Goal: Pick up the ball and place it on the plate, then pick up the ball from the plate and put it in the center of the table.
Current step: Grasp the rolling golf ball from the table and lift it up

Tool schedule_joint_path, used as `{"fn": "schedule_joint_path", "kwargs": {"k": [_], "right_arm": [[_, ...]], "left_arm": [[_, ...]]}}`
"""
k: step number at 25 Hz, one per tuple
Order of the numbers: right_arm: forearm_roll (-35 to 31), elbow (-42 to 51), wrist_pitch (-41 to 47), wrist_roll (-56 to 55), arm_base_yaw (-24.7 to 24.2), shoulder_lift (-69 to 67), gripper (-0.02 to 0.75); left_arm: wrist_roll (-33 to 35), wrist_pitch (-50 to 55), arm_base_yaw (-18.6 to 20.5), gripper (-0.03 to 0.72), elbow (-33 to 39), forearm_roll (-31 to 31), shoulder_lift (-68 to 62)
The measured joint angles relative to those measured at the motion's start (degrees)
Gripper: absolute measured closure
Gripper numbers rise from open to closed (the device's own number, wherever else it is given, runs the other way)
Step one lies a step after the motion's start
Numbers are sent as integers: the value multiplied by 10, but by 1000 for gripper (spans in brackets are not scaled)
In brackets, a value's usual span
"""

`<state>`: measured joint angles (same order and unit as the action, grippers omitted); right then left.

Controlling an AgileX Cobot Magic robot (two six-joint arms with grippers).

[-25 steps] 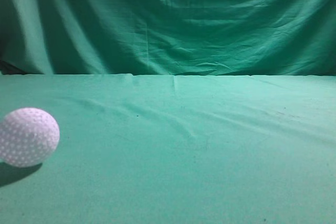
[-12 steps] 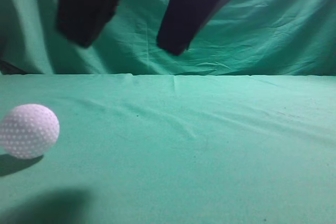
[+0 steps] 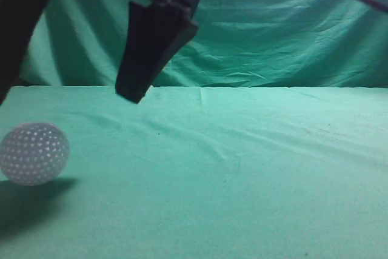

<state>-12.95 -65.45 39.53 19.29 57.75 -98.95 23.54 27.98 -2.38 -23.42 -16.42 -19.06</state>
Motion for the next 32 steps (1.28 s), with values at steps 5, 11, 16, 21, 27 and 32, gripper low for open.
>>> {"fn": "schedule_joint_path", "kwargs": {"k": [5, 11, 16, 21, 27, 32], "right_arm": [[-14, -57, 41, 8, 0, -62, 68], [-17, -87, 45, 33, 0, -110, 68], [-17, -88, 35, 39, 0, -130, 68], [-18, -88, 11, 49, 12, -137, 113], [-20, -88, -2, 51, 15, -142, 187], [-20, -88, -1, 52, 15, -143, 412]], "left_arm": [[0, 0, 0, 688, 0, 6, 0], [-1, 0, 0, 688, 0, 7, 0], [-2, 1, -1, 688, 1, 7, 0], [-2, 1, -1, 688, 1, 7, 0], [-2, 1, -1, 688, 1, 7, 0], [-3, 1, -1, 688, 1, 7, 0]]}}
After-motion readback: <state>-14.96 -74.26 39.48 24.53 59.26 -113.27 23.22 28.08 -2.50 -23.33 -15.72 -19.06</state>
